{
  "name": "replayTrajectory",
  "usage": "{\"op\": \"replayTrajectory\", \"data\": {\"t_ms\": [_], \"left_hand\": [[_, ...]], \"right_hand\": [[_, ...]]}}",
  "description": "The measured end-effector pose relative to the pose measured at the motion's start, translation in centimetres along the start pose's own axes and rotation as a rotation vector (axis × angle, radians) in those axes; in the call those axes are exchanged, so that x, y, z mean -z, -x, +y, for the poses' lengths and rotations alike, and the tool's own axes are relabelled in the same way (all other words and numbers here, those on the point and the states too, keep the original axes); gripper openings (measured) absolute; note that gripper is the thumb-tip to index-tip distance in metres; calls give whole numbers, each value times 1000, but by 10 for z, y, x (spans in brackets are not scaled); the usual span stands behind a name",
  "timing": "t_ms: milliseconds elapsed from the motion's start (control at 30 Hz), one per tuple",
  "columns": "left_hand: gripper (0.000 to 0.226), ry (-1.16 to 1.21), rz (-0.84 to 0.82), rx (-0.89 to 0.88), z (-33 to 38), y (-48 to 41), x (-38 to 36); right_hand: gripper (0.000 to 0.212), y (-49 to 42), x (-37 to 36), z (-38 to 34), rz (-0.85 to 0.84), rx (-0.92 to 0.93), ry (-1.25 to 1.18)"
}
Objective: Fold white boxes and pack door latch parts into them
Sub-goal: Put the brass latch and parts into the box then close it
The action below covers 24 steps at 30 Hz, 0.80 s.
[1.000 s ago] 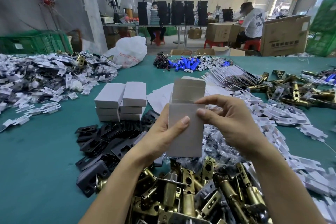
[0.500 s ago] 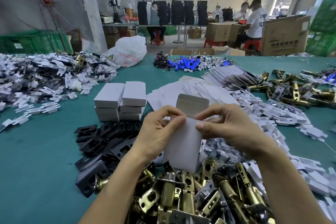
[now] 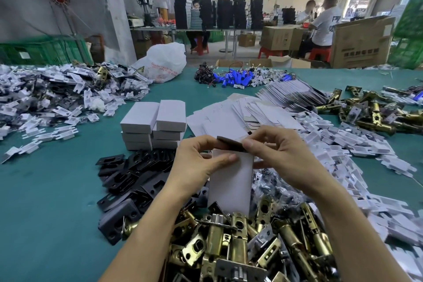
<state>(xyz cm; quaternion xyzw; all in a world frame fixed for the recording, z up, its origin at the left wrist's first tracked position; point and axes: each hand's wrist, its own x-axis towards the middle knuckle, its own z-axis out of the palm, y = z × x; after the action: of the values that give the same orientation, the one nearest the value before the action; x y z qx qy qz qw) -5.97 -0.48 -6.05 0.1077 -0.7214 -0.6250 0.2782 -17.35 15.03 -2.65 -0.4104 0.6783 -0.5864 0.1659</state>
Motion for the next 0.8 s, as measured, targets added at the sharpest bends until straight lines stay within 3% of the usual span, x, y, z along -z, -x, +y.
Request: {"op": "replayTrajectory", "data": {"t_ms": [200,400,600,800], "left_hand": [[47,-12,40,-63,2,1,-1],[27,59,18,-5,0,-2,-2],[33,136,-7,72,-2,-5,-1],[31,149,-88,16,0,-3,-2]], "right_hand": [[5,1,3,-1,23,3,9],[14,-1,1,0,89,0,107],[10,-2,-5,-3,190,10,192],[12,-3,-6,-6,156,20,164]]}}
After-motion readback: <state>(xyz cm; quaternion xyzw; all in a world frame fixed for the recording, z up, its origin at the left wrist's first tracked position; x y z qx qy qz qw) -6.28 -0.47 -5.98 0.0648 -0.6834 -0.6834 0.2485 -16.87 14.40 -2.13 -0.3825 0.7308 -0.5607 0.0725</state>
